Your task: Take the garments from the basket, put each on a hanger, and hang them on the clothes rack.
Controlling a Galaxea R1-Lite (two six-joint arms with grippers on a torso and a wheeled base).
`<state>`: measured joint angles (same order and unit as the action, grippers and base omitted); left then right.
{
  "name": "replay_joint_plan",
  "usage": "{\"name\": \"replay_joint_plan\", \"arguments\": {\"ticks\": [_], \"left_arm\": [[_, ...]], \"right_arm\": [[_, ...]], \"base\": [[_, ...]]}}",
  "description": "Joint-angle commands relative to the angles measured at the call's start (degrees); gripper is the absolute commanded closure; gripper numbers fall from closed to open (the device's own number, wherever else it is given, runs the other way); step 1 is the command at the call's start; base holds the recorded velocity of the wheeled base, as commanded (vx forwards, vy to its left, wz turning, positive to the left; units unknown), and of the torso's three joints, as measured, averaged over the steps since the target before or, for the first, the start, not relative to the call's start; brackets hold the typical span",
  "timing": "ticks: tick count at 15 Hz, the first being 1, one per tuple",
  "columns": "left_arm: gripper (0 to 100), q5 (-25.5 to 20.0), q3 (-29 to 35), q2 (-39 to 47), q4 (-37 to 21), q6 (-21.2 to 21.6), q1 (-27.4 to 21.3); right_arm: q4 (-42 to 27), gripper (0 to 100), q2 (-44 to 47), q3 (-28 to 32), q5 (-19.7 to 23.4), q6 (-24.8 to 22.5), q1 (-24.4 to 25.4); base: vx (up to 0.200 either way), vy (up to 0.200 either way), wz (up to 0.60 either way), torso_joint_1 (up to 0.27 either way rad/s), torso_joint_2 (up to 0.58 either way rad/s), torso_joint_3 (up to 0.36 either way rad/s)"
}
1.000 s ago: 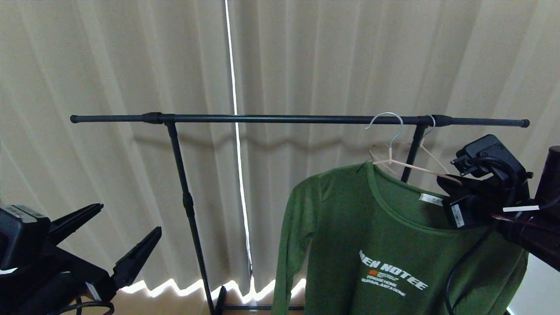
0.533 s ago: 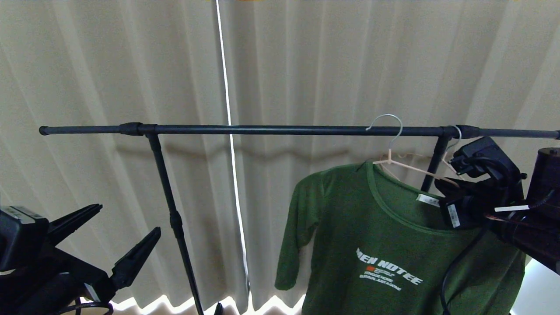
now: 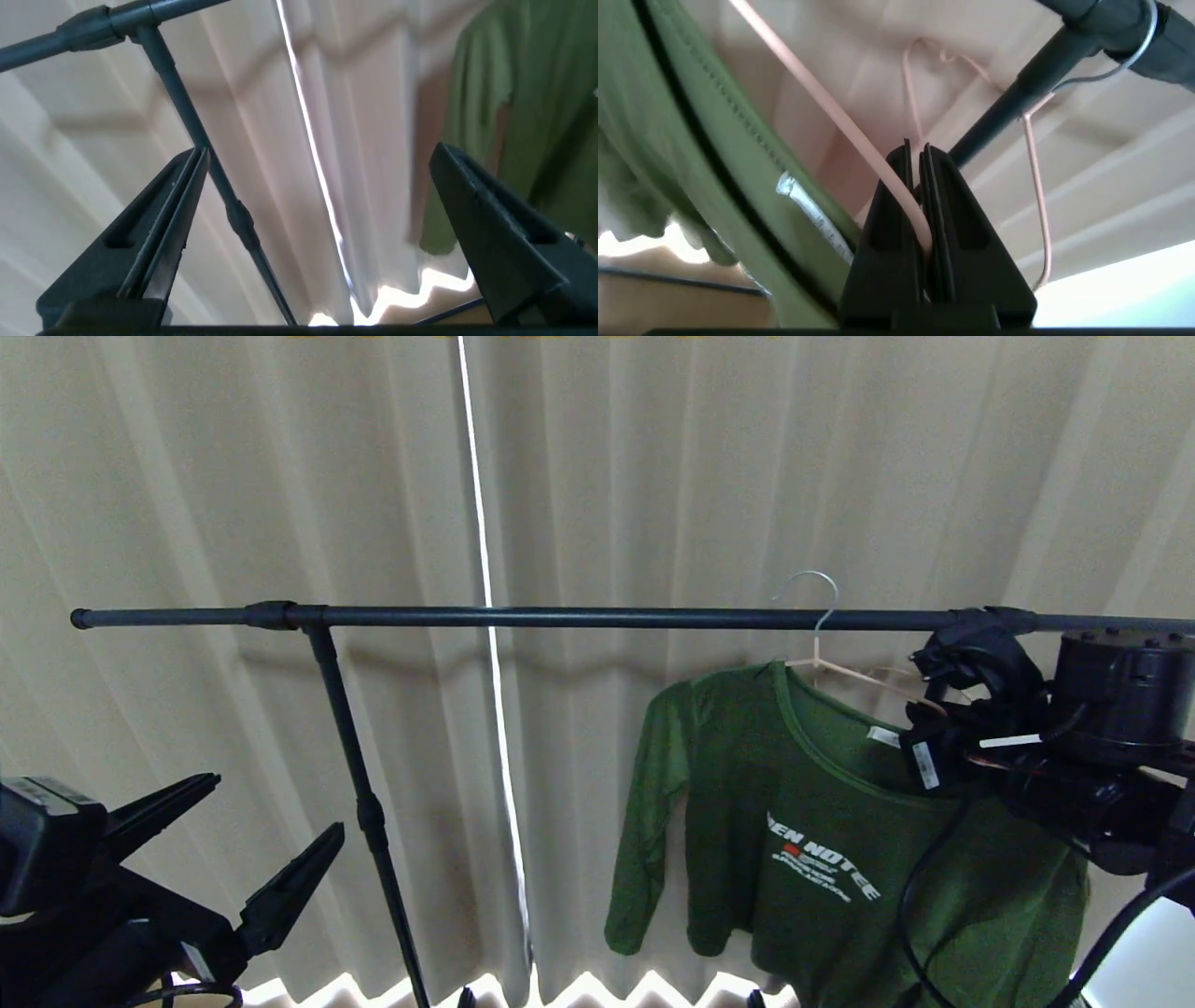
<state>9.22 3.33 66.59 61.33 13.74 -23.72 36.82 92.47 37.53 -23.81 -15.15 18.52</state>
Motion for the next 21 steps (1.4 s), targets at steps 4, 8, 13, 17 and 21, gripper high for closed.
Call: {"name": "replay_joint_plan", "arguments": {"ticks": [4, 8, 13, 17, 21], "left_arm": [[0, 0.01, -0.87, 0.12, 0.02, -0.03, -0.01], [0, 0.01, -0.95, 0.21, 0.02, -0.03, -0.1], [0, 0.01, -1.04, 0.12, 0.02, -0.03, -0.1], [0, 0.01, -0.95, 0.04, 0.02, -0.03, -0.18], [0, 0.01, -0.95, 0.04, 0.02, 0.06, -0.18]], "right_arm": [[-0.25, 100, 10.28, 7.38, -5.55, -0.05, 1.43], [-0.69, 100, 12.56, 9.75, -5.64, -0.23, 3.89], [-0.69, 100, 15.11, 12.3, -5.64, -0.32, 7.76], [-0.78, 100, 18.36, 14.94, -5.64, -0.4, 8.9], [-0.69, 100, 19.68, 15.99, -5.55, -0.4, 9.78]], "base": [[0.0, 0.0, 0.0, 0.0, 0.0, 0.0], [0.0, 0.0, 0.0, 0.0, 0.0, 0.0], [0.0, 0.0, 0.0, 0.0, 0.0, 0.0], [0.0, 0.0, 0.0, 0.0, 0.0, 0.0], [0.0, 0.0, 0.0, 0.0, 0.0, 0.0]]}}
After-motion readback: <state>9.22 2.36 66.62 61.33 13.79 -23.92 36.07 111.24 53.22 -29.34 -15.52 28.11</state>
